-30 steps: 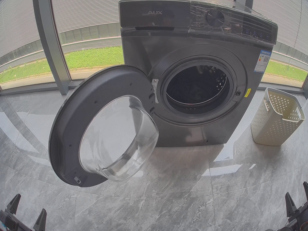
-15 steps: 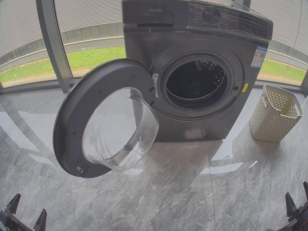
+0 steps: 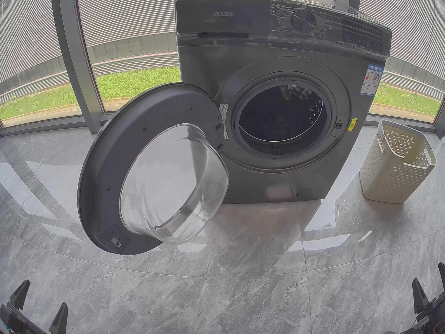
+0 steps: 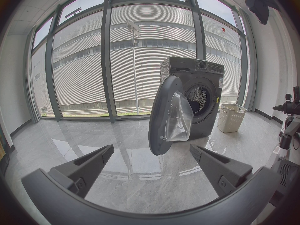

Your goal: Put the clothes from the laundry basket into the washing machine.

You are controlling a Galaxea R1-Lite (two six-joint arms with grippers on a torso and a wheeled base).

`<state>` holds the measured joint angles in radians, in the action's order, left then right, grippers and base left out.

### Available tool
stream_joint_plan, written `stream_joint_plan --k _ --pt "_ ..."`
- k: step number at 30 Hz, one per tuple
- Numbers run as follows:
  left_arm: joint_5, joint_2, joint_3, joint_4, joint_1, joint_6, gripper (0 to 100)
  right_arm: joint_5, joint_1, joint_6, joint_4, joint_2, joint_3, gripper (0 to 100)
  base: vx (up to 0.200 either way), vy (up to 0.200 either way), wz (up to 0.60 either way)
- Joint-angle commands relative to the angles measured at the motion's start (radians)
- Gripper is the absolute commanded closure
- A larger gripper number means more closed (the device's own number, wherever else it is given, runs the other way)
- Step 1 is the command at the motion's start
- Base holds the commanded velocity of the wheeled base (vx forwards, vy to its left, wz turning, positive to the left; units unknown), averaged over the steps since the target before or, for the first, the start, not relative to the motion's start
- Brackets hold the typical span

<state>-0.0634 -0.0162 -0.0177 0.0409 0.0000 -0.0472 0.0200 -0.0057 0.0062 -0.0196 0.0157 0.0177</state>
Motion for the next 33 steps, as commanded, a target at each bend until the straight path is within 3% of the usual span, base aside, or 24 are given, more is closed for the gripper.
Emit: stream_joint_plan --k 1,4,7,8,10,12,14,15,16,17,18,19,22,26,33 --pt "-0.007 0.016 0.018 0.001 0.000 -0.002 0 0.000 -0.002 0.000 0.000 -0.013 -0.008 0 0.000 0.000 0.00" --pt "-0.007 0.016 0.013 -0.009 0.002 -0.010 0 0.001 -0.002 0.000 0.001 -0.013 -0.008 0 0.000 0.000 0.00" --pt "-0.022 -0.015 -0.153 -0.059 0.000 0.035 0 0.000 0.000 0.000 0.000 -0.013 -0.008 0 0.000 0.000 0.00" --pt "-0.022 -0.015 -0.153 -0.059 0.000 0.035 0 0.000 0.000 0.000 0.000 -0.013 -0.008 0 0.000 0.000 0.00" --pt "-0.062 -0.165 -0.303 0.022 -0.046 0.043 0 0.001 -0.002 0.000 0.000 -0.013 -0.008 0 0.000 0.000 0.00" --pt "-0.111 -0.301 -0.341 0.045 -0.087 0.055 0 0.001 -0.003 0.000 0.000 -0.013 -0.010 0 0.000 0.000 0.00" --pt "-0.121 -0.347 -0.349 0.036 -0.095 0.058 0 0.001 -0.002 0.001 0.000 -0.013 -0.010 0 0.000 0.000 0.00" --pt "-0.144 -0.502 -0.369 -0.038 -0.114 0.073 0 0.001 -0.002 0.000 0.001 -0.014 -0.010 0 0.000 0.000 0.00" --pt "-0.144 -0.502 -0.369 -0.038 -0.114 0.073 0 0.001 -0.002 0.000 0.001 -0.014 -0.010 0 0.000 0.000 0.00" --pt "-0.150 -0.643 -0.384 -0.124 -0.110 0.095 0 0.001 -0.002 0.000 0.001 -0.013 -0.010 0 0.000 0.000 0.00" --pt "-0.150 -0.643 -0.384 -0.124 -0.110 0.095 0 0.001 -0.002 0.000 0.001 -0.013 -0.010 0 0.000 0.000 0.00" --pt "-0.150 -0.757 -0.389 -0.203 -0.109 0.093 0 0.001 -0.002 0.000 0.001 -0.013 -0.010 0 0.000 0.000 0.00" --pt "-0.150 -0.884 -0.384 -0.309 -0.112 0.089 0 0.001 -0.002 0.000 0.001 -0.013 -0.010 0 0.000 0.000 0.00" --pt "-0.164 -0.989 -0.389 -0.372 -0.110 0.087 0 0.001 -0.002 0.000 0.001 -0.013 -0.010 0 0.000 0.000 0.00" --pt "-0.260 -1.180 -0.406 -0.507 -0.107 0.087 0 0.001 -0.002 0.000 0.001 -0.013 -0.010 0 0.000 0.000 0.00"
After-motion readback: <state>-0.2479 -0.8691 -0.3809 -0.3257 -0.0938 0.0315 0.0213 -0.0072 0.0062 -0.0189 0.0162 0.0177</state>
